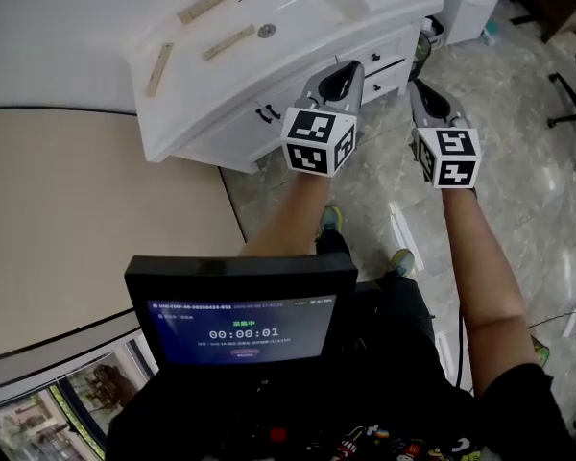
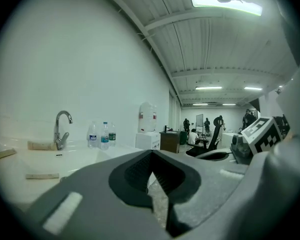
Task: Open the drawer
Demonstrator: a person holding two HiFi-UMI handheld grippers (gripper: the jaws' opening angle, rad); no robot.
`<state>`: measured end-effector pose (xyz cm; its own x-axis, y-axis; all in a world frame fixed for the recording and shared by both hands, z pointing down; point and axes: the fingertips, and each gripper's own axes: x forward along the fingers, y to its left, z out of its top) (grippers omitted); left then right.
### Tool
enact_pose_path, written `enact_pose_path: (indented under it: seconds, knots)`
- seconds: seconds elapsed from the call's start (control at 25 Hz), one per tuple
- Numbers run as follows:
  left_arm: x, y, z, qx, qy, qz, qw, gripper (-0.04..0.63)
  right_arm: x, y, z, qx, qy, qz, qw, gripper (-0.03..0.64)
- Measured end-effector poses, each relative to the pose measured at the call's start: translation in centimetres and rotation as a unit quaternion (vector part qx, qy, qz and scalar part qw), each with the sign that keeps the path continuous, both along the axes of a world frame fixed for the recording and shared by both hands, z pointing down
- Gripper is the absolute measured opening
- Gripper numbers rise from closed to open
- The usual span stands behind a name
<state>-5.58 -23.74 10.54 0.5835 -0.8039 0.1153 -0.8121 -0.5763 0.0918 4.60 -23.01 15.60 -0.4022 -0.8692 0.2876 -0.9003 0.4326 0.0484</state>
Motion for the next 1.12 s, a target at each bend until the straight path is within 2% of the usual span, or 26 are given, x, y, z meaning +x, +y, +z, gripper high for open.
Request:
enact_pose_path:
  seconds: [0.12, 0.28, 0.48, 0.68, 0.8, 1.12]
  knots:
    - [1.0, -3.4, 2.8, 0.013, -0.006, 0.021, 0.9997, 0.002, -0.3, -3.6, 2.8, 0.009, -0.002, -0.009, 1.000, 0.025]
    - [4.3, -7.1, 8.5, 0.038, -0.017, 0.039, 0.9984, 0.002, 2.0, -9.5, 9.3, 0.022, -0.025, 0.001, 0.999, 0.025]
    - [6.6, -10.6, 20.0, 0.034, -0.021, 0.009, 0.9992, 0.000, 4.5, -15.1, 20.6, 0.034, -0.035, -0.003, 0.999, 0.053]
    - [6.6, -13.9, 28.2, 0.037, -0.024, -0.018, 0.9989, 0.020, 4.4, -20.2, 30.1, 0.026, -0.054, -0.018, 0.998, 0.111]
    - [5.5, -15.2, 30.8, 0.055, -0.015, -0.042, 0.9975, 0.055, 3.3, -22.5, 34.0, 0.018, -0.074, -0.040, 0.996, 0.146]
    - [3.7, -15.6, 34.8, 0.073, 0.001, -0.067, 0.9951, 0.069, 2.0, -26.0, 38.9, 0.027, -0.048, -0.054, 0.997, 0.186]
